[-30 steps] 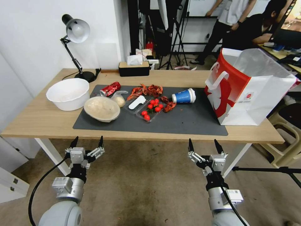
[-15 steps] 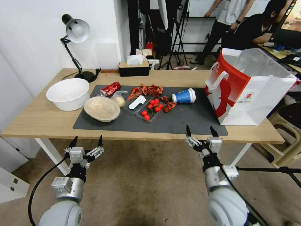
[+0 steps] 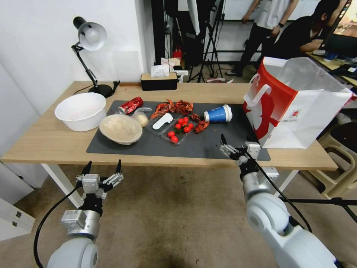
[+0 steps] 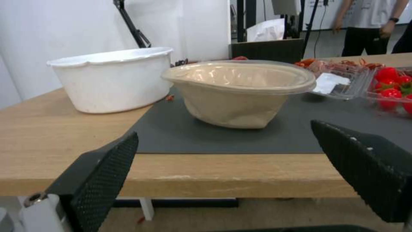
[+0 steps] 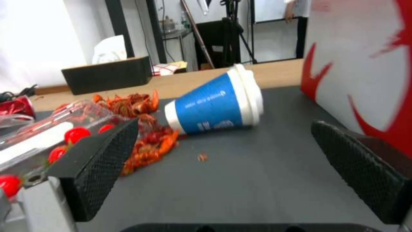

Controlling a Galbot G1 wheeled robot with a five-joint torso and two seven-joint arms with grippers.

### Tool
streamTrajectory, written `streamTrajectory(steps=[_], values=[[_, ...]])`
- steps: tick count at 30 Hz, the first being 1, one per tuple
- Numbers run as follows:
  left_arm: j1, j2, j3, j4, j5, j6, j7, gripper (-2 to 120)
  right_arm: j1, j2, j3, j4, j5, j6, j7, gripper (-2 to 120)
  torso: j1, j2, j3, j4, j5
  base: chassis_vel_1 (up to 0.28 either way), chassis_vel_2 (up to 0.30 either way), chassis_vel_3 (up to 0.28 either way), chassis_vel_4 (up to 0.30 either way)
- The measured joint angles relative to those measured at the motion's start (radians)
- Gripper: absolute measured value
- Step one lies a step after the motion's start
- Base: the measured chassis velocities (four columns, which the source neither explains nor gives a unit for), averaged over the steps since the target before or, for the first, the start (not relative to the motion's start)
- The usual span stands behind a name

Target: Pick up the trash from the table and place it into the takeout bag.

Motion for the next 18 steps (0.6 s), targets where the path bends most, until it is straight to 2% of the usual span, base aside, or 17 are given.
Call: streamTrajectory(steps=[8,16,18], values=[[0.005,-0.005,0.0,0.001,0.009,-0.004,0.0,100,0.169,0.029,-0.091,-0.08,0.088,-0.041,0.069,100,0.0,0.0,0.0,0.0001,-0.0001,0.0,0.0,0.0,0.0],[0.011,-0.009,0.0,0.006,0.016,-0.015,0.001,100,0.3,0.117,-0.151,-0.173,0.143,-0.067,0.176,100,0.0,0.0,0.0,0.0002,-0.0001,0.0,0.0,0.0,0.0],[0.013,-0.009,-0.002,0.007,0.017,-0.018,0.001,100,0.348,0.149,-0.17,-0.211,0.169,-0.078,0.23,100,0.0,0.0,0.0,0.0001,-0.0002,0.0,0.0,0.0,0.0]])
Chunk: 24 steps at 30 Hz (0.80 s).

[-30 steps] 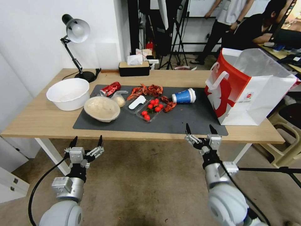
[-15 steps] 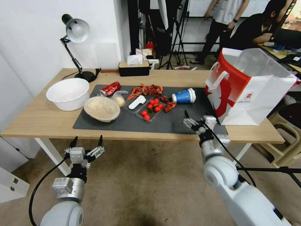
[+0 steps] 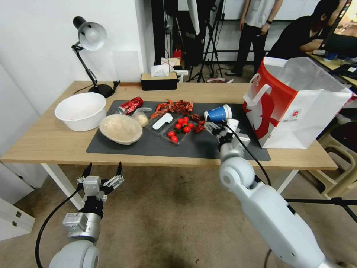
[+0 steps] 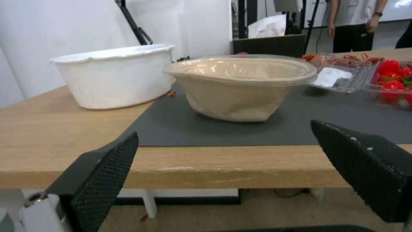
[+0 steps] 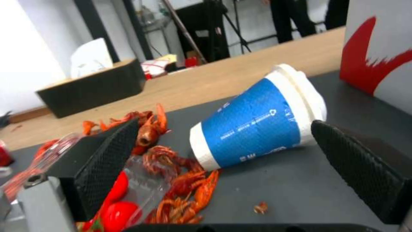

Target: Pick up the trash from the table and place it into the takeout bag.

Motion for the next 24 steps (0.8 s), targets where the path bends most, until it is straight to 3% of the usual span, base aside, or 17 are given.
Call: streamTrajectory(steps=[14,24], values=[[0.003,-0.006,-0.002,0.007,0.006,-0.008,0.0,100,0.176,0.105,-0.018,-0.171,0.146,-0.037,0.203,100,0.0,0.0,0.0,-0.0001,0.0,0.0,0.0,0.0,0.0],[0.004,-0.008,-0.002,0.018,0.013,-0.02,0.0,100,0.243,0.188,-0.013,-0.278,0.19,-0.052,0.275,100,0.0,0.0,0.0,-0.0001,0.0001,0.0,0.0,0.0,0.0]])
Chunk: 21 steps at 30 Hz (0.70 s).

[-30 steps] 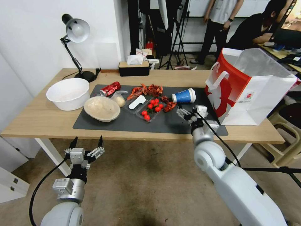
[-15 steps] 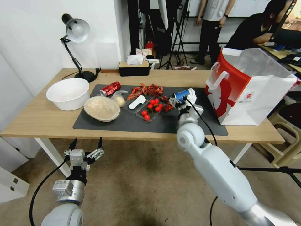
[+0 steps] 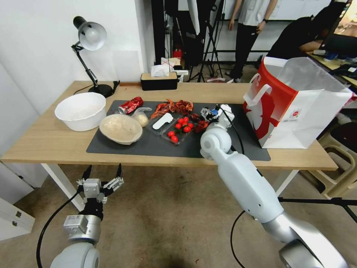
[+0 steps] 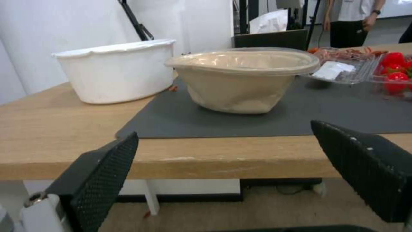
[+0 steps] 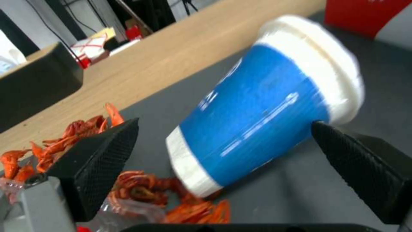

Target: Pick up the trash from the table and place it into the takeout bag.

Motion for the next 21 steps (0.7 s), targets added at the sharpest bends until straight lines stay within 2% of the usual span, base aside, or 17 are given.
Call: streamTrajectory(steps=[2,10,21], values=[[0.0,0.001,-0.002,0.003,0.0,-0.003,0.0,100,0.016,0.029,0.009,-0.024,0.026,-0.01,0.026,100,0.0,0.0,0.0,0.0002,-0.0001,0.0,0.0,0.0,0.0],[-0.001,0.002,-0.002,0.012,-0.001,-0.009,0.0,100,0.042,0.067,0.03,-0.066,0.033,-0.025,0.057,100,0.0,0.0,0.0,0.0,0.0,0.0,0.0,0.0,0.0],[0.001,-0.001,0.009,0.018,0.004,-0.018,0.0,100,0.059,0.081,0.074,-0.09,0.05,-0.044,0.079,100,0.0,0.0,0.0,0.0,0.0001,0.0,0.0,0.0,0.0]])
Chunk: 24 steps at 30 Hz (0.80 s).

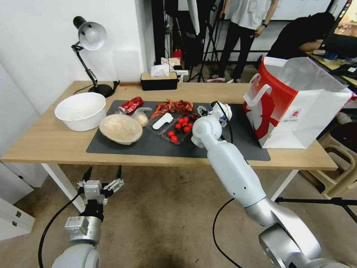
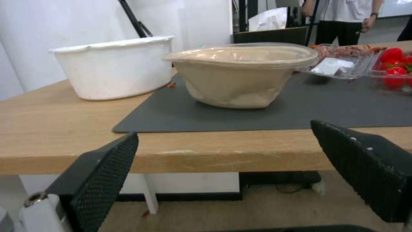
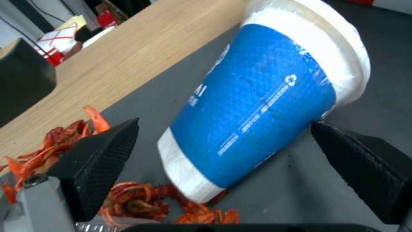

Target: Pick up the trash from the table and place it into the takeout bag.

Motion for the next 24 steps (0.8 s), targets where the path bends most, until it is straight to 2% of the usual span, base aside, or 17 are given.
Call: streamTrajectory(steps=[19,22,24], values=[[0.015,-0.009,0.018,0.01,0.017,-0.025,0.0,100,0.022,0.003,0.062,-0.051,0.047,-0.008,0.014,99,0.0,0.0,0.0,0.0,0.0,0.0,0.0,0.0,0.0],[0.017,-0.009,0.019,0.013,0.017,-0.028,0.0,100,0.024,0.007,0.071,-0.06,0.048,-0.008,0.014,96,0.0,0.0,0.0,0.0,0.0,0.0,0.0,0.0,0.0],[0.017,-0.009,0.019,0.013,0.017,-0.03,0.0,100,0.025,0.01,0.077,-0.064,0.048,-0.008,0.014,89,0.0,0.0,0.0,0.0,0.0,0.0,0.0,0.0,0.0]])
